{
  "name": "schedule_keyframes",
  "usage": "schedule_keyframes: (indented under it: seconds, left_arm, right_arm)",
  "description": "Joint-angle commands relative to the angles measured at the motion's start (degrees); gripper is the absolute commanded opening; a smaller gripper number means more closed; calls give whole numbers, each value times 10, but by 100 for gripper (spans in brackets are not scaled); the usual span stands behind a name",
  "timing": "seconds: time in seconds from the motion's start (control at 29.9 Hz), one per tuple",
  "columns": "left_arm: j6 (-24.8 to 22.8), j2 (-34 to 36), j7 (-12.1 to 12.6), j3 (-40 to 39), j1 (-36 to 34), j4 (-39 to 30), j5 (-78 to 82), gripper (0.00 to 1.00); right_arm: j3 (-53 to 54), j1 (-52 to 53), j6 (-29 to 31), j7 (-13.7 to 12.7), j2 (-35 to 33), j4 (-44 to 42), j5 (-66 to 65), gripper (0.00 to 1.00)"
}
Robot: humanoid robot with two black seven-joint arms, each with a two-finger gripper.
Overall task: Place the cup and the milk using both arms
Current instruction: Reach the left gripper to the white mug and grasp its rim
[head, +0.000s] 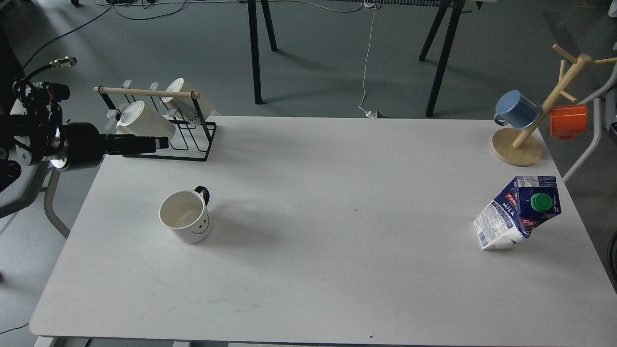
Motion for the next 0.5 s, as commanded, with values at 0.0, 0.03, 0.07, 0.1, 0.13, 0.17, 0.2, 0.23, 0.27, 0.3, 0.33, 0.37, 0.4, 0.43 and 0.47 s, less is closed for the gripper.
schedule_keyframes:
  seconds: [0.0,0.03,0.07,0.1,0.13,0.17,0.2,0.23,0.27,0.3,0.33,0.37,0.4,0.43,0.47]
  left_arm:
    - [58,-6,0,0,37,-3,72,99]
    - [70,-7,0,0,42,-3,80,99]
    - [76,-7,0,0,45,-3,86,99]
    - [78,-8,0,0,49,-4,86,98]
    - [80,-9,0,0,53,-3,88,98]
    - [81,-15,0,0,58,-3,89,98]
    - [80,-20,0,0,59,-3,90,98]
    - [80,-24,0,0,59,-3,90,98]
    - [80,-27,0,0,60,-1,90,98]
    - [80,-29,0,0,62,0,91,98]
    - [80,-30,0,0,67,0,91,98]
    - [81,-30,0,0,75,0,91,98]
    - [82,-31,0,-1,79,0,91,98]
    - [83,-37,0,-1,82,0,91,98]
    - [84,-44,0,-1,83,1,91,98]
  right_arm:
    - [-2,-1,0,0,0,-1,0,98]
    - [-2,-1,0,0,0,-1,0,98]
    - [-3,-1,0,0,0,-1,0,98]
    - [-3,-1,0,0,0,-1,0,98]
    - [-4,-1,0,0,0,-1,0,98]
    - [-4,-1,0,0,1,-1,0,98]
    - [-4,-1,0,1,1,-1,0,98]
    - [-4,-1,0,1,1,-1,0,98]
    - [-4,-1,0,1,2,-1,0,98]
    - [-4,-2,0,1,2,-1,0,98]
    - [-4,-2,0,1,2,-1,0,98]
    - [-3,-2,0,1,2,-1,0,98]
    - [-3,-2,0,2,2,-1,0,98]
    - [-2,-2,0,2,2,-1,0,98]
    - [-1,-2,0,2,2,-1,0,98]
